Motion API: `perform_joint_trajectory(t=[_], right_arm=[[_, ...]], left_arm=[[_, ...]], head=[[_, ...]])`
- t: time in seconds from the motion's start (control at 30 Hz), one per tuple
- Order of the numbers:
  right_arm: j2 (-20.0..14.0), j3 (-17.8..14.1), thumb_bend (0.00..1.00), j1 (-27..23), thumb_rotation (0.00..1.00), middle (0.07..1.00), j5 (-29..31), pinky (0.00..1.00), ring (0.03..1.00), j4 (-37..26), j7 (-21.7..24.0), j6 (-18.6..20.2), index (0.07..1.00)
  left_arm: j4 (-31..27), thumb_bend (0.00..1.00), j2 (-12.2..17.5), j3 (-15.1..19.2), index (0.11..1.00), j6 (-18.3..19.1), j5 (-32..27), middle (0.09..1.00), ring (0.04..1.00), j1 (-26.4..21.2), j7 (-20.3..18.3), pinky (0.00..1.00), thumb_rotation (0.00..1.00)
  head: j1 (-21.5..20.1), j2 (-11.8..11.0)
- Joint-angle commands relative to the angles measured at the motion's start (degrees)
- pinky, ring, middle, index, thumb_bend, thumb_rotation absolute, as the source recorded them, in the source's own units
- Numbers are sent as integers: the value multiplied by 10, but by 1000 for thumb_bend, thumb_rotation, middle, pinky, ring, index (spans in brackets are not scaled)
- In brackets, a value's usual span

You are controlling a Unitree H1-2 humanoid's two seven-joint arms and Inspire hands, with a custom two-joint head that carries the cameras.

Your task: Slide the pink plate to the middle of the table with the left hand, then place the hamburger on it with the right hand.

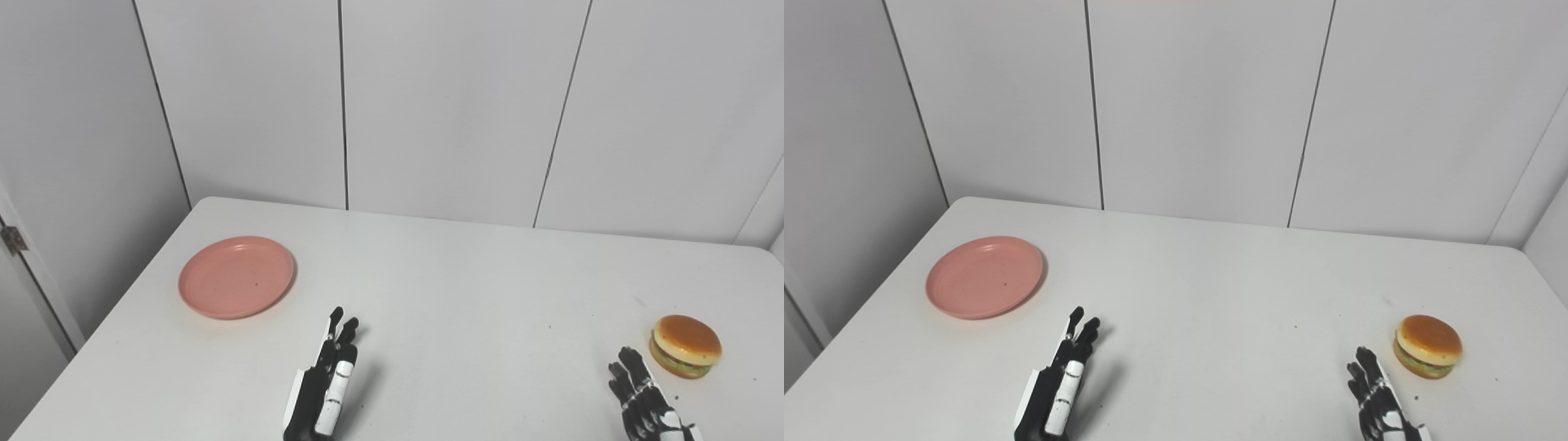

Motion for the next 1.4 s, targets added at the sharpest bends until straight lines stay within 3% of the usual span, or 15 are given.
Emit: perform_joint_trajectory(t=[0.0,0.27,0.3,0.5,0.7,0.83,1.0,1.17,1.37], right_arm=[[-15,-8,831,2,1000,984,-8,1000,966,53,-4,15,944],[-16,-4,840,5,1000,983,-17,1000,958,44,-5,21,943],[-15,-4,849,6,1000,981,-19,1000,952,42,-6,22,941],[-10,-1,860,10,1000,971,-26,1000,941,30,-12,30,932],[-6,3,839,10,1000,962,-27,1000,934,27,-14,30,922],[-5,5,849,10,1000,960,-31,1000,934,28,-16,30,921],[-5,6,870,10,1000,956,-36,1000,931,27,-19,33,916],[-3,7,872,10,1000,953,-36,1000,930,25,-18,34,909],[-2,8,866,11,1000,955,-40,1000,934,23,-20,36,912]], left_arm=[[-1,608,-14,6,957,-11,-17,932,950,30,3,1000,843],[-77,752,-6,25,942,35,-35,928,955,4,11,1000,876],[-85,815,-3,27,945,41,-38,925,943,0,10,982,881],[-136,856,21,48,954,78,-61,928,934,-52,0,947,881],[-165,922,53,74,884,126,-74,897,899,-116,-2,882,892],[-160,928,85,95,882,136,-93,895,917,-155,-11,930,911],[-119,970,122,126,887,115,-90,888,905,-197,-12,919,916],[-49,993,163,151,899,70,-50,875,895,-231,-1,922,941],[26,972,206,177,906,34,-38,885,913,-269,2,938,939]], head=[[1,2],[-1,11],[-1,11],[-8,17],[-12,17],[-13,16],[-13,16],[-15,20],[-15,22]])
